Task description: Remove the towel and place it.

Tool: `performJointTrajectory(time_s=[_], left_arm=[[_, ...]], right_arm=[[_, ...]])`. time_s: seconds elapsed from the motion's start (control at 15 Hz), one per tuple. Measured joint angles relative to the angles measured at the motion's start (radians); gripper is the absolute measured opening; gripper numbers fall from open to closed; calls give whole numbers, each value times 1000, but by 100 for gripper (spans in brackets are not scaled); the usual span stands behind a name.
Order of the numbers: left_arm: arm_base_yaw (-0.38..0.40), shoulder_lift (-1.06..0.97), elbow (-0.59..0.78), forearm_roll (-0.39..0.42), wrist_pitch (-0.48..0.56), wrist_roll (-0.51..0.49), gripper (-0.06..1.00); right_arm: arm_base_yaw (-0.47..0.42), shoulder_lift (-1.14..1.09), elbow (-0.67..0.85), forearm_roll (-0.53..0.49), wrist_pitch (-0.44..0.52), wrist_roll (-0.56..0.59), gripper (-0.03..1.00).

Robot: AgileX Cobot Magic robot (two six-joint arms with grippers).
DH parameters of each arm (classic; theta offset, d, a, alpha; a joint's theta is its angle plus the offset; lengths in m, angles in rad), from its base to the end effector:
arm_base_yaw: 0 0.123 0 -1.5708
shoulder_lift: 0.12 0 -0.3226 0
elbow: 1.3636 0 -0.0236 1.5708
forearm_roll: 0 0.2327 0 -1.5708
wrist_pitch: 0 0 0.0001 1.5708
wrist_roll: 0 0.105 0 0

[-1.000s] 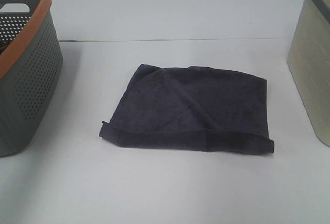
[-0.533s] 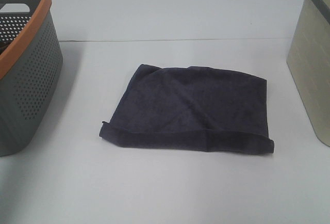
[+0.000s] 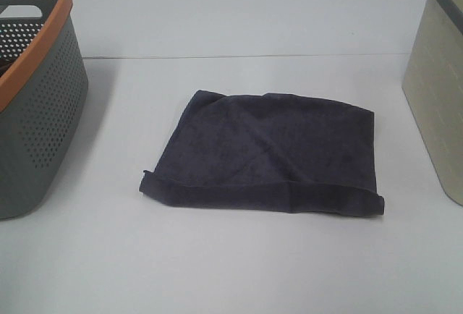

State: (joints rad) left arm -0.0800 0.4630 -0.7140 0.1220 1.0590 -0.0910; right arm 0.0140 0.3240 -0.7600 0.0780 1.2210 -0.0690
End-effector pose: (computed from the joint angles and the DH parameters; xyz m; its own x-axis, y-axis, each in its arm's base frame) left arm 0.0218 0.0094 0.3313 -0.6552 0.0216 -0.7552 -0.0205 0.9987 0.0464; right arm -0.0214 0.0074 0.3310 -0.6382 -0.0510 -0.7682 -0.0971 0.9952 0.0146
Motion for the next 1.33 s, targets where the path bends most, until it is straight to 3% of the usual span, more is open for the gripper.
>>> performJointTrajectory(time_s=[0.2,0.47,0.73,1.13,1.33], left_arm=[[0,-215,124,-4,-1,0,88],[0,-463,193,-108,4,2,88],[0,-468,216,-157,-8,91,88],[0,-468,216,-51,-8,37,88],[0,-468,216,-36,-8,31,88]], right_arm=[[132,-84,87,1,-1,-3,75],[146,-266,183,5,-43,1,75],[149,-328,243,8,-129,-46,75],[149,-328,255,-3,-148,-52,75],[149,-328,255,-3,-149,-52,75]])
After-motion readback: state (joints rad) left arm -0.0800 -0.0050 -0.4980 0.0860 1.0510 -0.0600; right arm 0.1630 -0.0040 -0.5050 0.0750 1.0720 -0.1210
